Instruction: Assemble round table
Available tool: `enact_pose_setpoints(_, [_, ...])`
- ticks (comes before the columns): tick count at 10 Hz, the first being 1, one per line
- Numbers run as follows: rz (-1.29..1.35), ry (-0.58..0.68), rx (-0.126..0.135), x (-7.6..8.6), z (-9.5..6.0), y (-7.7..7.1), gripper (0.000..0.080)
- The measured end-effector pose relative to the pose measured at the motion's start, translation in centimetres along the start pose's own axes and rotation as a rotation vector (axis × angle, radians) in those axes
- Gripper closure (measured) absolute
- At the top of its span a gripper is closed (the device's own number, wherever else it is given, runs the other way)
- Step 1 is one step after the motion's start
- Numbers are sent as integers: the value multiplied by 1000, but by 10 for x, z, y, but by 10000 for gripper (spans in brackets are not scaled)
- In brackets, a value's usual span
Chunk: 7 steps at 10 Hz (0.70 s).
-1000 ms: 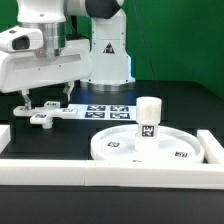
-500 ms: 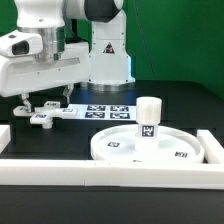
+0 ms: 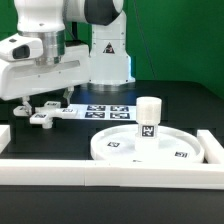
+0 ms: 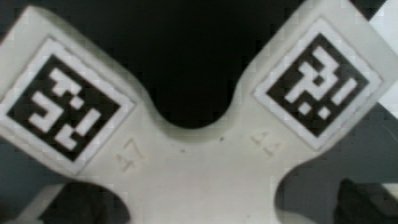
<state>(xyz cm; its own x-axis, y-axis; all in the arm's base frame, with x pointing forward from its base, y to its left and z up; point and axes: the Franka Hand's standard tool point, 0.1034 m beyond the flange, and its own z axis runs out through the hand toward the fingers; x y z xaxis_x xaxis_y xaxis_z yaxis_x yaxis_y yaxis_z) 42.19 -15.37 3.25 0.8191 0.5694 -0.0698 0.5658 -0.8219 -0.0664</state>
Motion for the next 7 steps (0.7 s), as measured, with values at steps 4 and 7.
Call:
enact_pose_setpoints(4, [3,-6,5,-3,4,0,150])
enact_pose_setpoints(7, [9,-8,8,-5,5,1,150])
